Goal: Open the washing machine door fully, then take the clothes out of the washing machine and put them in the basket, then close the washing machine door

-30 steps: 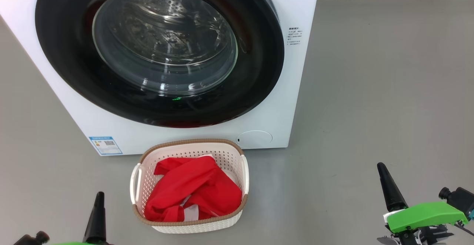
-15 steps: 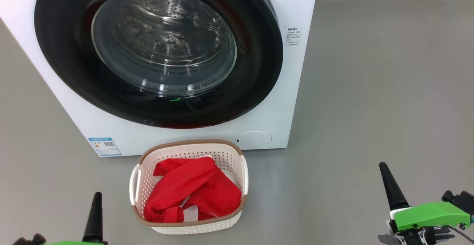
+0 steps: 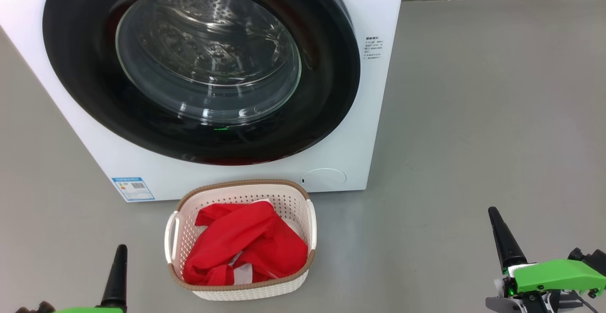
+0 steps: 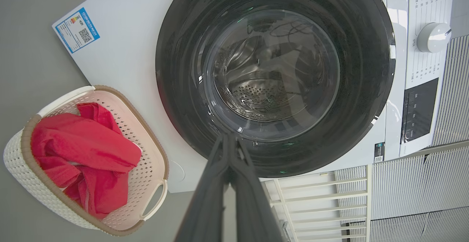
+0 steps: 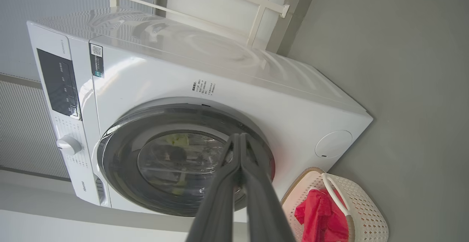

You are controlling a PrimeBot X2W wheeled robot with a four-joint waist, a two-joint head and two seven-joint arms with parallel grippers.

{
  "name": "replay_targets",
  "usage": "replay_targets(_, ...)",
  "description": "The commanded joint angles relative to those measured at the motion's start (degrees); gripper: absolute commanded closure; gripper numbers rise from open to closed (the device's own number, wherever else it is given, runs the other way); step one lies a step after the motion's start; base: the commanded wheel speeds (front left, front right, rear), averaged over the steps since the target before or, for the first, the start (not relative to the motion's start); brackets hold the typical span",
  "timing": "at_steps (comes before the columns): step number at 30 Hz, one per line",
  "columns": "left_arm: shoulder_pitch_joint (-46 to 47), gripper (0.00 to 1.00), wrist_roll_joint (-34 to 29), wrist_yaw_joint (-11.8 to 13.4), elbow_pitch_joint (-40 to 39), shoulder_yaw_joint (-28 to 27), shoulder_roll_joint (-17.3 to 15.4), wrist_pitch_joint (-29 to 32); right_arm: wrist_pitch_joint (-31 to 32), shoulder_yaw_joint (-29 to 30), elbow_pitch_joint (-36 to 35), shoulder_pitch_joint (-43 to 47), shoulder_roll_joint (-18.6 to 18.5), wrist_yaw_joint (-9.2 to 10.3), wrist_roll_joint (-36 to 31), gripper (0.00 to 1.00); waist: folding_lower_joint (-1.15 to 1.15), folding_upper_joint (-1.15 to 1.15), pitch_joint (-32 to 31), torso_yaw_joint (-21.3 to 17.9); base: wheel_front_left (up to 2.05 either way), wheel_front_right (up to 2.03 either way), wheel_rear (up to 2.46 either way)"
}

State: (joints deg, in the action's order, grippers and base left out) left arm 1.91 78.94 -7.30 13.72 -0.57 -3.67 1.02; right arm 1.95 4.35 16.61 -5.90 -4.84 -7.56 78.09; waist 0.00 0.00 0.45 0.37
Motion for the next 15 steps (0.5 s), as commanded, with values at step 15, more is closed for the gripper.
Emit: replay_targets(15, 3.6, 1.0, 8.8, -0.2, -0.2, -3.6, -0.3, 2.9, 2.8, 1.0, -2.3, -0.4, 1.1, 0.07, 8.8, 1.0, 0.0, 0.0, -0.2, -0.2, 0.0, 0.0, 0.0)
